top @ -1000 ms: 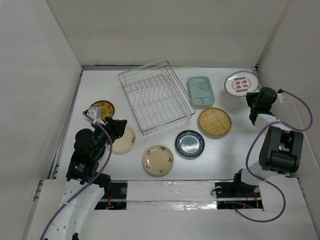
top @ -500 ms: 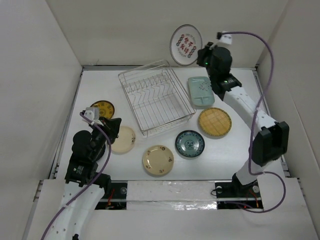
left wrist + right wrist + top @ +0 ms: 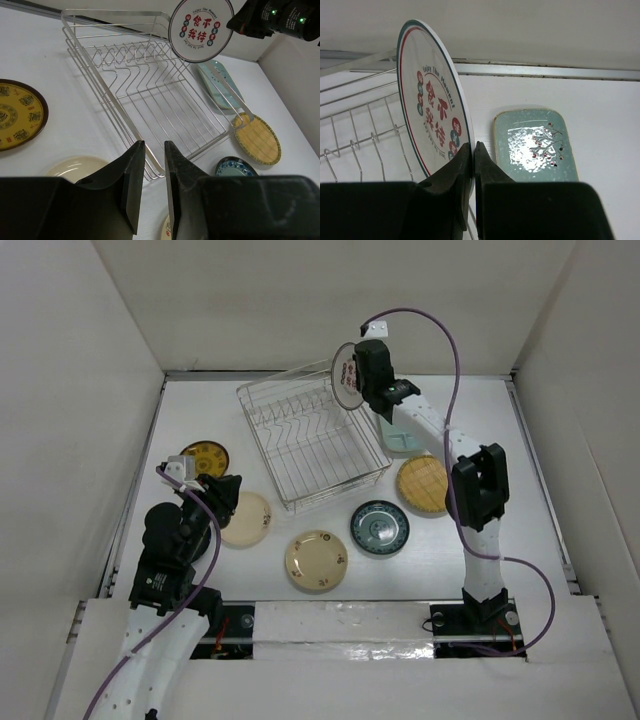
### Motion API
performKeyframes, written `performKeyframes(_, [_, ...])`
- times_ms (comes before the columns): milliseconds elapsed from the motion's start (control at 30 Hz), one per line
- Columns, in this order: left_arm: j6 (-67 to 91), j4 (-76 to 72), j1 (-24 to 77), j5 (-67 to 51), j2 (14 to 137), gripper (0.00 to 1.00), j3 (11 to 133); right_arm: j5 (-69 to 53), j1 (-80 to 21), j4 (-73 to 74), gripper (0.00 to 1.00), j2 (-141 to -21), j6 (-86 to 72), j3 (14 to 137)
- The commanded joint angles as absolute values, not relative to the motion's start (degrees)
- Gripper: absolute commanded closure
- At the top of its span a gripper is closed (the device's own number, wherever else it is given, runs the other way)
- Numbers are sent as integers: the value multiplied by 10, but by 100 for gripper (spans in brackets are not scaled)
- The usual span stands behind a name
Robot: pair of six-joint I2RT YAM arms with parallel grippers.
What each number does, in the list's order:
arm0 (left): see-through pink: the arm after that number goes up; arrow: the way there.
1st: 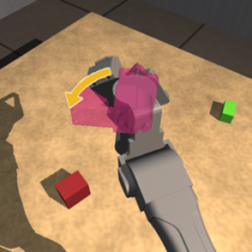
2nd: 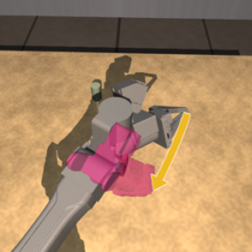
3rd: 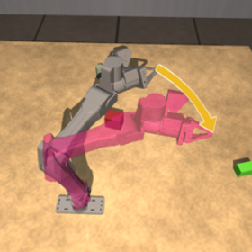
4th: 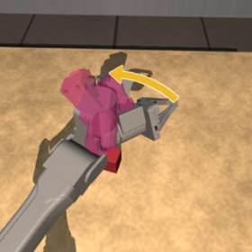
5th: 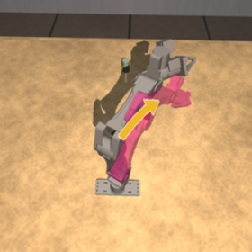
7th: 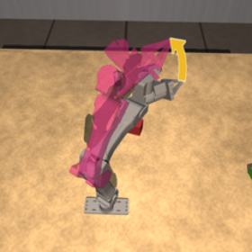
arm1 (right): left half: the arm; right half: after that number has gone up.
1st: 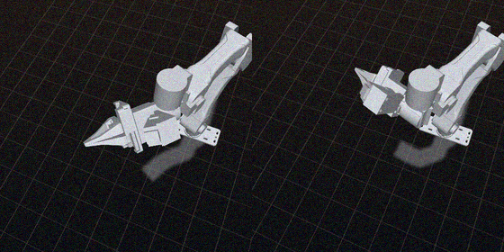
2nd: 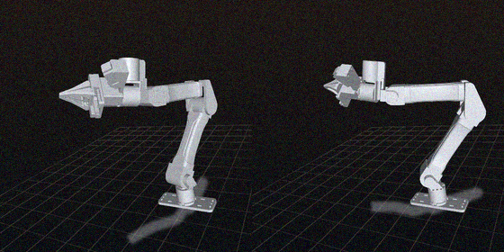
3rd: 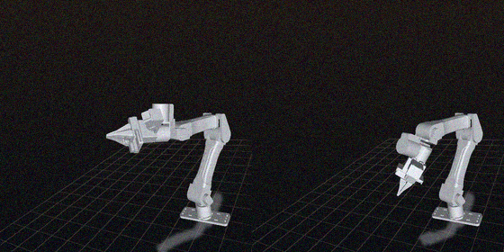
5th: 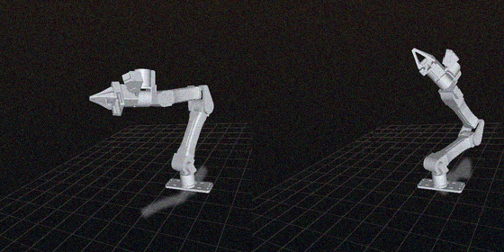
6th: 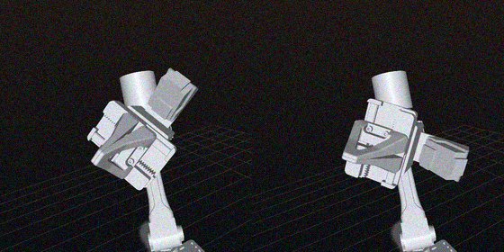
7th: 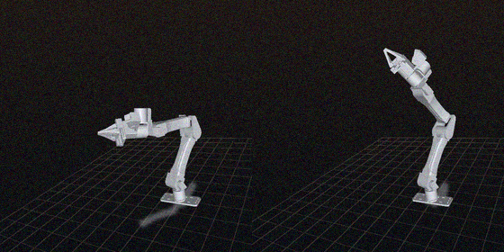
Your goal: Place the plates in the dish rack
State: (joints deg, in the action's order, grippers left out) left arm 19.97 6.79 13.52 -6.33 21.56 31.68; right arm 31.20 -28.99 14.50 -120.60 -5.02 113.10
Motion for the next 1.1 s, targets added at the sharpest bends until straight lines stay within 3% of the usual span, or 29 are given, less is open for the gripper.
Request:
performKeyframes(0, [193,51,139,-62,211,80,330,354,-304,131,100,-1193,-27,1162])
performKeyframes(433, [192,51,139,-63,211,80,330,378,-345,132,98,-1226,-31,1115])
performKeyframes(500, [192,50,139,-63,211,80,330,362,-345,134,91,-1216,-46,1115])
performKeyframes(533, [193,49,139,-63,210,80,329,352,-345,134,80,-1210,-51,1114])
performKeyframes(600, [193,49,139,-65,208,80,329,306,-333,134,72,-1182,-71,1100])
performKeyframes(633, [193,48,139,-65,207,80,328,288,-333,131,60,-1168,-78,1092])
performKeyframes(733, [194,45,139,-71,205,80,327,224,-319,108,42,-1096,-112,1029])
performKeyframes(833, [195,43,139,-77,204,80,325,207,-300,62,37,-994,-160,909])
performKeyframes(900, [196,42,139,-81,201,80,325,234,-285,13,41,-932,-213,831])
performKeyframes(933, [197,41,139,-82,200,82,324,240,-274,-5,64,-869,-235,744])
performKeyframes(1000, [197,41,144,-84,196,94,323,224,-221,-52,94,-813,-312,657])
performKeyframes(1067, [198,42,149,-84,190,100,323,184,-149,-61,100,-747,-386,543])
